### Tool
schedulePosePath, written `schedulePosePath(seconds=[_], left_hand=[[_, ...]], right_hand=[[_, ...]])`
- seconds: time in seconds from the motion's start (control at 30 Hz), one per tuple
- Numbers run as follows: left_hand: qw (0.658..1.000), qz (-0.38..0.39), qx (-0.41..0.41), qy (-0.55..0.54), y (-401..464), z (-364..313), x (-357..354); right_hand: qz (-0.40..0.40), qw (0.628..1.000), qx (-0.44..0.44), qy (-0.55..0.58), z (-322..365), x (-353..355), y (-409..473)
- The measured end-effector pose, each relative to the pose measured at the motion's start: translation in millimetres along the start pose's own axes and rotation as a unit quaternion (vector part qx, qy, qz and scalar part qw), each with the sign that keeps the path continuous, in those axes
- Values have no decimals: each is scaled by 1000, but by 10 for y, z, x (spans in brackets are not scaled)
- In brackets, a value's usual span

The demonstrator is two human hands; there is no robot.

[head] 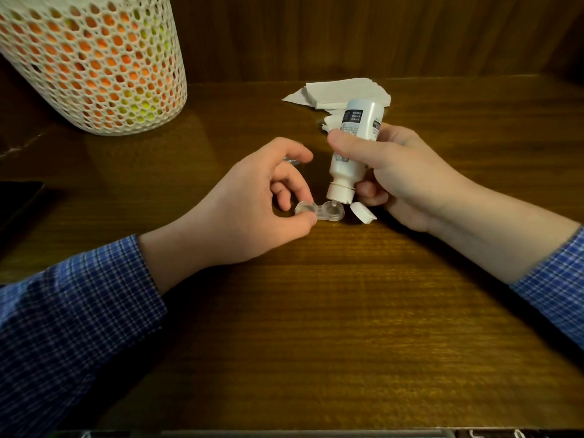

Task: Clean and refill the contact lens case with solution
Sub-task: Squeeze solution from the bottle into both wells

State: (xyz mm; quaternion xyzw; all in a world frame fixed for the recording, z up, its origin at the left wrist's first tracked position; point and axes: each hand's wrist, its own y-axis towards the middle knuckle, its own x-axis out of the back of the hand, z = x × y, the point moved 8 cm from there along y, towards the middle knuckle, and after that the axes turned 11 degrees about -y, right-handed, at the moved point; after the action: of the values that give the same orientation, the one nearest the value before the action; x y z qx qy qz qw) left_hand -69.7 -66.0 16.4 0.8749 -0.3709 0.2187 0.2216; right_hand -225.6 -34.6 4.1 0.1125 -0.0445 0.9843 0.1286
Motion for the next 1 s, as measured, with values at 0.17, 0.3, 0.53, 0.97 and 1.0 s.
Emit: schedulePosePath(seconds=[0.17, 0.3, 0.53, 0.97, 1.0], left_hand=[[1000, 1, 0, 4, 4, -1, 2], [1000, 0, -1, 7, 3, -5, -1], [1000, -1, 1, 9, 5, -11, 5], [1000, -5, 7, 3, 0, -17, 14], [1000, -5, 8, 2, 0, -17, 12]], right_hand=[[0, 1000, -3, -2, 2, 0, -4], [0, 1000, -13, 3, -9, 9, -2], [6, 1000, -21, 14, -19, 11, 10], [4, 998, -41, 55, -35, 22, 20], [6, 997, -43, 59, -36, 18, 19]])
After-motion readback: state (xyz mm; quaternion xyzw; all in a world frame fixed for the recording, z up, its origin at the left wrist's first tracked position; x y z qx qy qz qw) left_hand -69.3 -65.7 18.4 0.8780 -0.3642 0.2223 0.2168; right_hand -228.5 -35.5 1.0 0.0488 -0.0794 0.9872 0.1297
